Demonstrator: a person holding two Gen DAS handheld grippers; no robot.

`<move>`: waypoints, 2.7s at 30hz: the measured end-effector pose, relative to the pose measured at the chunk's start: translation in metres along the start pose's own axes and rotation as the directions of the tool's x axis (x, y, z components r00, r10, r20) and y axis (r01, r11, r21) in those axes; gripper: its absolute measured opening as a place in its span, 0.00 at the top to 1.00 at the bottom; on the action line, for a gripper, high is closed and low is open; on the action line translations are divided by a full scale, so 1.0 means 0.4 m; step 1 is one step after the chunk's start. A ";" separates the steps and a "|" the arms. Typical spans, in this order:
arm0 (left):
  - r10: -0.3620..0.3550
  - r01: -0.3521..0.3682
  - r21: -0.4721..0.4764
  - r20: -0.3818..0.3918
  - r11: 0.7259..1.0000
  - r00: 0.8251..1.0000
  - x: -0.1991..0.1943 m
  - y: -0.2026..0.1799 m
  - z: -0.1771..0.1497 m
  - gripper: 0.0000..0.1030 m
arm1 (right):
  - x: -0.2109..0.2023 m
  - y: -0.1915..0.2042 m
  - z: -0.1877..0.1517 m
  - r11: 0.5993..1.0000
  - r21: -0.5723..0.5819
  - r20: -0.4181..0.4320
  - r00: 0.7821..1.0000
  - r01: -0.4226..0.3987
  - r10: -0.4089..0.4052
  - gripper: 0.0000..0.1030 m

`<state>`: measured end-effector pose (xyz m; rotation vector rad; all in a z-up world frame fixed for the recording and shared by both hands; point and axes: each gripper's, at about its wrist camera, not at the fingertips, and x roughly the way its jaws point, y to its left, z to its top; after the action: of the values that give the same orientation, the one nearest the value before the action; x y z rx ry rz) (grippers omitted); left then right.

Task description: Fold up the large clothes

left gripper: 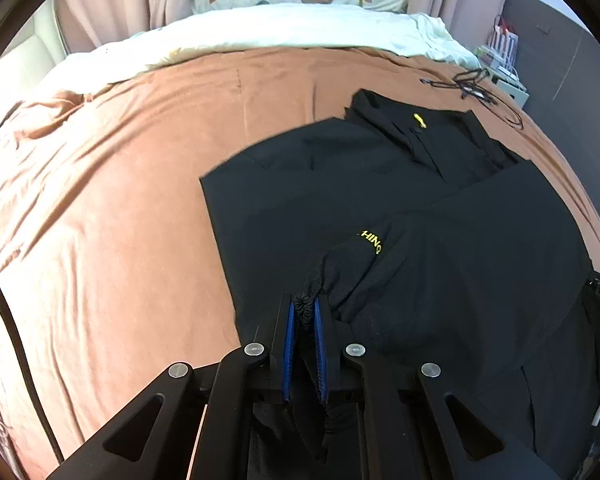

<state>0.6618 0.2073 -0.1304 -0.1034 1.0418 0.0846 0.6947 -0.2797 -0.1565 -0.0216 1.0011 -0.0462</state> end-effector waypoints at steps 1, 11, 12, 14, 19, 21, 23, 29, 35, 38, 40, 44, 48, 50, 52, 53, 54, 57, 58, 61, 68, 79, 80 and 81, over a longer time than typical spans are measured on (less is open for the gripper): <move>0.007 -0.007 0.000 -0.003 1.000 1.000 0.006 0.003 0.004 0.90 | 0.006 -0.012 0.006 1.000 0.019 0.003 1.000 -0.001 0.001 0.28; -0.019 0.016 -0.052 -0.070 0.999 0.997 0.127 0.010 -0.026 0.90 | 0.064 -0.100 0.013 0.971 0.192 0.037 0.989 -0.146 0.142 0.28; -0.032 0.028 -0.056 -0.066 0.998 0.997 0.125 0.013 -0.027 0.90 | 0.071 -0.122 0.011 0.951 0.243 0.048 0.982 -0.191 0.185 0.28; -0.057 0.053 -0.059 -0.059 0.997 0.997 0.118 0.011 -0.023 0.90 | 0.079 -0.148 0.009 0.924 0.296 0.066 0.970 -0.243 0.234 0.28; -0.072 0.068 -0.075 -0.059 0.995 0.996 0.113 0.012 -0.015 0.87 | 0.090 -0.197 -0.004 0.894 0.338 0.081 0.956 -0.293 0.282 0.28; -0.072 0.065 -0.091 -0.077 0.994 0.994 0.113 0.018 -0.021 0.77 | 0.078 -0.225 -0.009 0.887 0.350 0.076 0.953 -0.302 0.295 0.28; -0.072 0.064 -0.093 -0.086 0.994 0.994 0.100 0.021 -0.031 0.60 | 0.057 -0.245 -0.015 0.893 0.341 0.074 0.956 -0.293 0.285 0.28; -0.084 0.077 -0.108 -0.065 0.991 0.994 0.013 0.038 -0.088 0.48 | -0.049 -0.291 -0.076 0.919 0.255 0.099 0.954 -0.300 0.284 0.28; -0.094 0.086 -0.126 -0.056 0.988 0.994 -0.090 0.037 -0.176 0.48 | -0.138 -0.309 -0.153 0.938 0.175 0.103 0.953 -0.301 0.286 0.28; -0.098 0.090 -0.133 -0.050 0.987 0.994 -0.147 0.034 -0.227 0.48 | -0.183 -0.310 -0.174 0.938 0.150 0.105 0.949 -0.311 0.298 0.28; -0.097 0.090 -0.142 -0.039 0.986 0.995 -0.186 0.029 -0.263 0.48 | -0.209 -0.315 -0.194 0.939 0.137 0.108 0.947 -0.316 0.303 0.28; -0.100 0.095 -0.159 -0.022 0.983 0.995 -0.255 0.027 -0.329 0.47 | -0.239 -0.331 -0.222 0.939 0.096 0.108 0.941 -0.330 0.320 0.28; -0.093 0.092 -0.171 0.002 0.981 0.996 -0.323 0.023 -0.403 0.47 | -0.269 -0.341 -0.269 0.936 0.047 0.108 0.934 -0.348 0.341 0.28; -0.091 0.090 -0.184 0.005 0.979 0.996 -0.351 0.027 -0.444 0.47 | -0.282 -0.348 -0.287 0.932 0.031 0.111 0.928 -0.361 0.355 0.28; -0.088 0.088 -0.202 0.009 0.975 0.996 -0.381 0.035 -0.485 0.47 | -0.294 -0.359 -0.304 0.927 0.021 0.114 0.922 -0.375 0.370 0.28; -0.087 0.088 -0.208 0.013 0.974 0.996 -0.396 0.036 -0.503 0.47 | -0.303 -0.365 -0.315 0.925 0.015 0.116 0.919 -0.381 0.376 0.28; -0.084 0.086 -0.214 0.018 0.973 0.996 -0.411 0.038 -0.519 0.47 | -0.309 -0.371 -0.320 0.923 0.010 0.116 0.918 -0.383 0.380 0.28; -0.076 0.084 -0.233 0.043 0.969 0.996 -0.463 0.043 -0.576 0.47 | -0.332 -0.387 -0.352 0.920 0.002 0.121 0.913 -0.392 0.389 0.28; -0.072 0.082 -0.241 0.050 0.967 0.996 -0.481 0.047 -0.598 0.47 | -0.341 -0.391 -0.366 0.919 0.001 0.124 0.912 -0.395 0.392 0.28; -0.060 0.074 -0.264 0.060 0.962 0.996 -0.520 0.052 -0.654 0.47 | -0.370 -0.397 -0.404 0.915 -0.005 0.129 0.907 -0.404 0.401 0.28; -0.082 0.107 -0.302 0.095 0.947 0.992 -0.589 0.049 -0.773 0.47 | -0.421 -0.420 -0.488 0.911 -0.014 0.145 0.901 -0.412 0.410 0.28; -0.130 0.159 -0.310 0.112 0.938 0.985 -0.613 0.034 -0.957 0.47 | -0.482 -0.463 -0.627 0.911 0.040 0.181 0.900 -0.410 0.397 0.27; -0.133 0.163 -0.312 0.114 0.936 0.985 -0.614 0.032 -0.971 0.47 | -0.491 -0.466 -0.634 0.912 0.038 0.186 0.900 -0.408 0.395 0.27; -0.138 0.166 -0.315 0.110 0.934 0.984 -0.612 0.030 -0.985 0.47 | -0.498 -0.466 -0.639 0.913 0.035 0.190 0.899 -0.408 0.394 0.27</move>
<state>0.2000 0.1647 -0.1164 -0.4755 0.9236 0.1177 0.3667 -0.4552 -0.1196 0.2467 0.8059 0.2936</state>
